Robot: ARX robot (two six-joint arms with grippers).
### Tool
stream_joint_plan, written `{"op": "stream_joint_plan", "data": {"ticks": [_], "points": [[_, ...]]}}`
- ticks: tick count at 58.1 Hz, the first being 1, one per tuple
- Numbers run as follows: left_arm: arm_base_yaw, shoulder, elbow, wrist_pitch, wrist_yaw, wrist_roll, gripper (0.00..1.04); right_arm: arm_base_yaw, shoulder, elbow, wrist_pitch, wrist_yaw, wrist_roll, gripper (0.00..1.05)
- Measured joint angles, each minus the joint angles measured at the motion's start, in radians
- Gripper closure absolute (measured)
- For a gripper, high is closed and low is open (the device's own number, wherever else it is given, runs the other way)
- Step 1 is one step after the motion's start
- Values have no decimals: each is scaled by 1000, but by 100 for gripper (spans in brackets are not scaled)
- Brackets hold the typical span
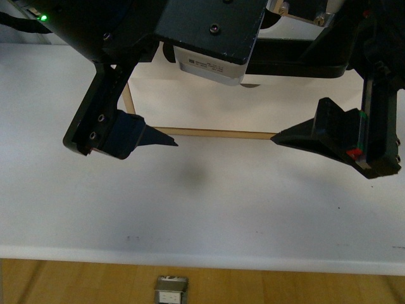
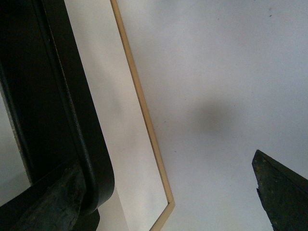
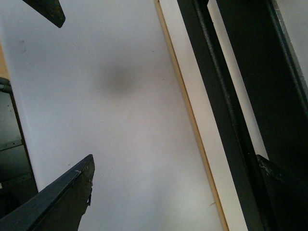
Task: Pull drawer
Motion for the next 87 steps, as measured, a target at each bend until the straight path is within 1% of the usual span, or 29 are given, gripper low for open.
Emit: {"op": "stream_joint_plan", "data": {"ticks": [17,28,37,44,49,56,61,68,73,77,78,80,87], "points": [[-10,-96,-121,7,11,8,6,51,-98,-101,2,21,1,9],[-10,-145,-181,40,29,9,6,78,-151,-163,45,35,32,9],[-10,-179,-221,140,80,-39,6,75,-195,-183,63,18,78,9],[-4,-246,-259,230,143,-133,6,57,-280,-185,60,8,105,9],[8,-320,-288,293,166,-193,6,42,-348,-197,70,4,134,9],[30,-430,-389,479,172,-323,6,14,-484,-256,163,30,226,9],[52,-491,-452,583,169,-412,6,2,-568,-300,223,79,280,9],[106,-590,-553,730,154,-562,6,-9,-693,-372,290,167,373,9],[141,-650,-627,826,113,-666,6,-8,-790,-442,334,267,457,9],[172,-710,-703,899,61,-781,6,-3,-869,-511,381,373,527,9],[182,-730,-723,905,58,-805,6,-2,-880,-521,389,381,539,9],[200,-761,-752,905,58,-853,6,10,-922,-558,412,465,590,9],[285,-875,-842,903,24,-1057,6,43,-1035,-646,432,656,723,9]]}}
